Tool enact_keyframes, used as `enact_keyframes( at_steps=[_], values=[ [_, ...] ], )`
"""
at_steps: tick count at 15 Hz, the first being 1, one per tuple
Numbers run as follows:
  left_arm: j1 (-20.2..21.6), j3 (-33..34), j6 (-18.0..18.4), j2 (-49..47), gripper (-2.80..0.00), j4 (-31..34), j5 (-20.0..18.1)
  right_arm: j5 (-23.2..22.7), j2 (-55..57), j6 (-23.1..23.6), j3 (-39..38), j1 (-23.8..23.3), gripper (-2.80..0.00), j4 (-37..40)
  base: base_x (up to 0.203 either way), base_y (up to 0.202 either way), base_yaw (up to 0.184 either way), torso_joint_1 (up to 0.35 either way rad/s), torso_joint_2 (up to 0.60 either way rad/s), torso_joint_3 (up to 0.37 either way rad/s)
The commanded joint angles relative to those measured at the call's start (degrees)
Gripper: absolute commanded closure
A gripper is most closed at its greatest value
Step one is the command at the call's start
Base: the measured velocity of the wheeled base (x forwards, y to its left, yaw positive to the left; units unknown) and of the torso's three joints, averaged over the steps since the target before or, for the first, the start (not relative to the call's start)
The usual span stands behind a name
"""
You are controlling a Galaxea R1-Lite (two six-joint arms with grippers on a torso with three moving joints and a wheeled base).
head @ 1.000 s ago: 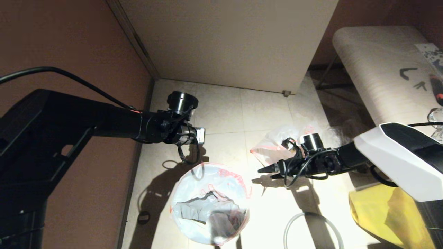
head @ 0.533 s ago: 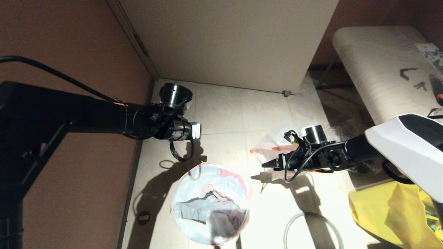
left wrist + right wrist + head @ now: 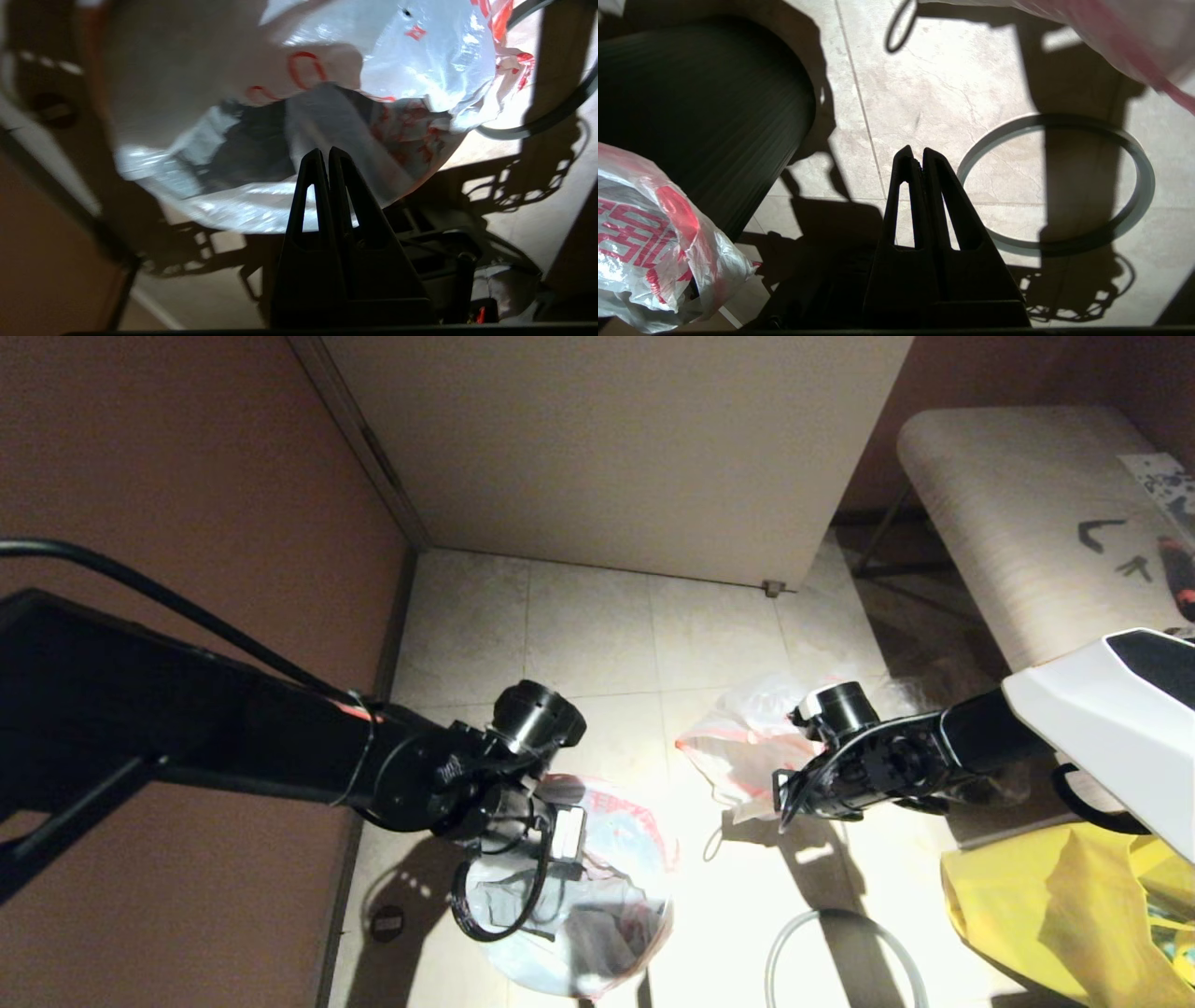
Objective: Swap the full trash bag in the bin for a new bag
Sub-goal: Put the new garbage bag on the trash can
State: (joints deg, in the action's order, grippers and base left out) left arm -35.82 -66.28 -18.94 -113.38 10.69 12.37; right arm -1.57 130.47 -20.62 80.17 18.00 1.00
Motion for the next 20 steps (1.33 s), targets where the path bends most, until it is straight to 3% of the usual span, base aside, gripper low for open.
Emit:
enact_keyframes(
  at_steps=[1,4,9,13,20],
  values=[
    [-1.5,5.2,-1.0,-3.9,0.00,-9.5,-0.4,0.6,-2.2,-1.4,-2.7,-0.1,0.00,-1.0,0.000,0.000,0.000,0.000,0.00,0.000],
    [-1.8,4.9,-1.6,-11.4,0.00,-15.3,-0.9,0.7,-4.6,-2.0,-4.4,-2.1,0.00,-2.6,0.000,0.000,0.000,0.000,0.00,0.000],
    [-1.7,-4.6,-0.7,-24.6,0.00,-17.3,-0.3,0.2,-6.3,-2.0,-6.3,-3.3,0.00,-2.8,0.000,0.000,0.000,0.000,0.00,0.000],
    [-1.0,-8.1,1.6,-32.6,0.00,-22.4,3.8,-1.2,-5.9,-2.0,-9.0,-3.5,0.00,-8.7,0.000,0.000,0.000,0.000,0.00,0.000],
    [2.5,-14.3,6.3,-36.5,0.00,-24.4,6.5,-1.9,-6.8,-1.9,-11.7,-2.9,0.00,-11.2,0.000,0.000,0.000,0.000,0.00,0.000]
  ],
)
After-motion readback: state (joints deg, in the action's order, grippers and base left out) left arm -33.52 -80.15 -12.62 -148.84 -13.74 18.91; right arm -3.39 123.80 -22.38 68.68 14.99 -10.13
